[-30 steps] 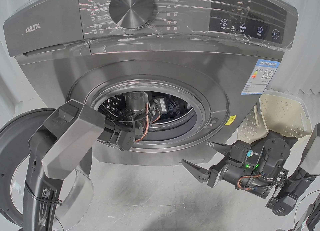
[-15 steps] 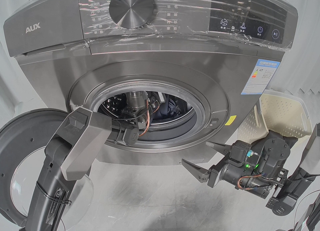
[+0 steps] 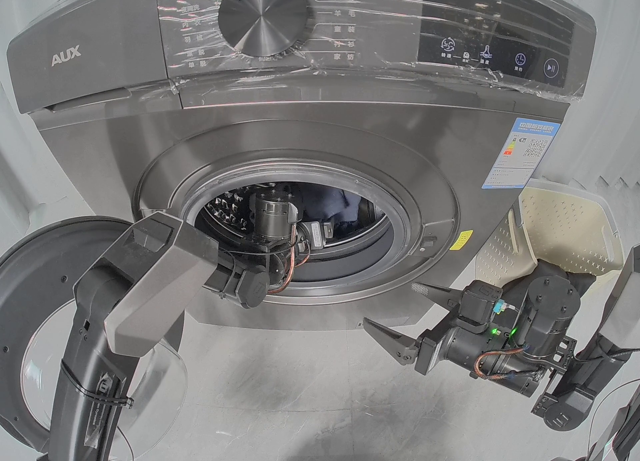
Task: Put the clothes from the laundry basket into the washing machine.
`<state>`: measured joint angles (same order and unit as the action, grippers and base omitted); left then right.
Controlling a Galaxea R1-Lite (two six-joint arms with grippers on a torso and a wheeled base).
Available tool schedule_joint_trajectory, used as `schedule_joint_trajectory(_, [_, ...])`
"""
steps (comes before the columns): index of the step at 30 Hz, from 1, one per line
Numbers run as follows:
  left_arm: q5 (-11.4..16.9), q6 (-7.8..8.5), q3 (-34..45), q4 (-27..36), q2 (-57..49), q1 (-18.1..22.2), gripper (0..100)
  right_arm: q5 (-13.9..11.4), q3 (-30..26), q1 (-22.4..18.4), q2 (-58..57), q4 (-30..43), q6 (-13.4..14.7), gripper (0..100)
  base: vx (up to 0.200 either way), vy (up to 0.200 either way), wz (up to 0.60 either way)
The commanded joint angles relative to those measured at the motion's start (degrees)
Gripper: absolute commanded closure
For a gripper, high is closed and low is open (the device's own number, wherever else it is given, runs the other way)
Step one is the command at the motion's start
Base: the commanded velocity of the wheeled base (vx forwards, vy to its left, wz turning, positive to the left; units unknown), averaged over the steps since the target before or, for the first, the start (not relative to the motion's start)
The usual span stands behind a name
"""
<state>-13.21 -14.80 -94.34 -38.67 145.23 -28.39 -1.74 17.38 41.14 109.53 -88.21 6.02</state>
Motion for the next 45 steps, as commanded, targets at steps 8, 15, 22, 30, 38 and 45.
schedule_joint_trajectory(8, [-0.32, 2.14, 2.15, 2.37, -1.96, 0.27, 0, -0.01, -0.07, 0.34, 0.07, -0.03, 0.04, 0, 0.000, 0.000, 0.00])
schedule_joint_trajectory(15, [-0.06, 2.32, -0.49, 2.81, -0.03, 0.35, 100, -0.01, 0.02, 0.43, 0.42, -0.03, 0.04, 0, 0.000, 0.000, 0.00])
schedule_joint_trajectory(22, [-0.50, 1.35, -9.37, 1.93, 5.07, 1.23, 100, -0.01, 0.02, 0.43, 0.42, -0.03, 0.04, 0, 0.000, 0.000, 0.00])
schedule_joint_trajectory(30, [-2.08, -0.32, -18.24, -1.06, 8.23, 2.11, 100, -0.01, 0.02, 0.52, 0.42, -0.03, 0.04, 0, 0.000, 0.000, 0.00])
schedule_joint_trajectory(38, [-3.40, -0.67, -20.25, -3.08, 9.55, 2.38, 100, -0.01, 0.02, 0.52, 0.42, -0.03, 0.04, 0, 0.000, 0.000, 0.00])
schedule_joint_trajectory(45, [-3.48, -1.02, -20.25, -3.34, 9.37, 1.94, 100, -0.01, 0.02, 0.52, 0.42, -0.03, 0.04, 0, 0.000, 0.000, 0.00])
